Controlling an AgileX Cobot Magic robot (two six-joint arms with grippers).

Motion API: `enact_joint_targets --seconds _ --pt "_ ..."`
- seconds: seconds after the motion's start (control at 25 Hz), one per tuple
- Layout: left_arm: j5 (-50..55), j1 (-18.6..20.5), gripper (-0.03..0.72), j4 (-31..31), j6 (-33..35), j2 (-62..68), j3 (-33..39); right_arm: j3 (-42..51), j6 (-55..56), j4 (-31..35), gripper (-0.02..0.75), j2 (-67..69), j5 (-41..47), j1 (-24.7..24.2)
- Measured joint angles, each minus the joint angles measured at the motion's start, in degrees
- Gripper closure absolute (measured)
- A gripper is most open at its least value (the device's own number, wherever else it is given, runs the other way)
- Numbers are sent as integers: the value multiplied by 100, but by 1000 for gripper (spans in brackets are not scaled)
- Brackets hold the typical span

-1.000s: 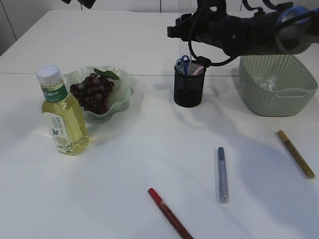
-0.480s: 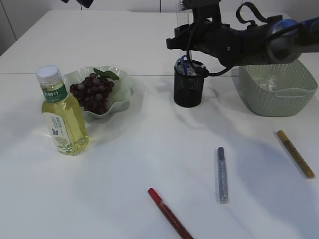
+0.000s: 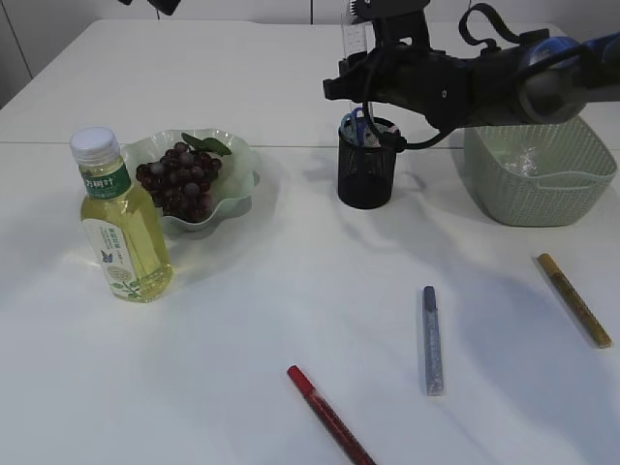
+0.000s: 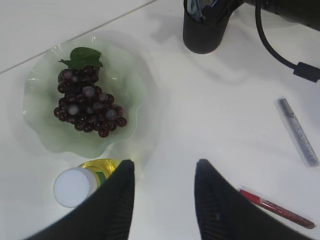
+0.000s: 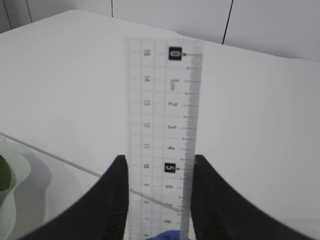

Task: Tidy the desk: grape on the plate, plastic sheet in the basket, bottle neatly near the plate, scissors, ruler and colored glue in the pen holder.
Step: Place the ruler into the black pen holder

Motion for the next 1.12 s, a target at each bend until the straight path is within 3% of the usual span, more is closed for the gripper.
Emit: enact_joint_targets --seconds 0.4,0.76,0.92,1.12 --pt "0 0 389 8 0 0 0 0 -3 0 354 0 407 -34" --pt "0 0 389 8 0 0 0 0 -3 11 343 -592 1331 -34" --pt "0 0 389 8 0 0 0 0 -3 77 343 -1403 2477 -34" --pt "0 0 389 8 0 0 0 0 253 168 343 -2330 4670 -34"
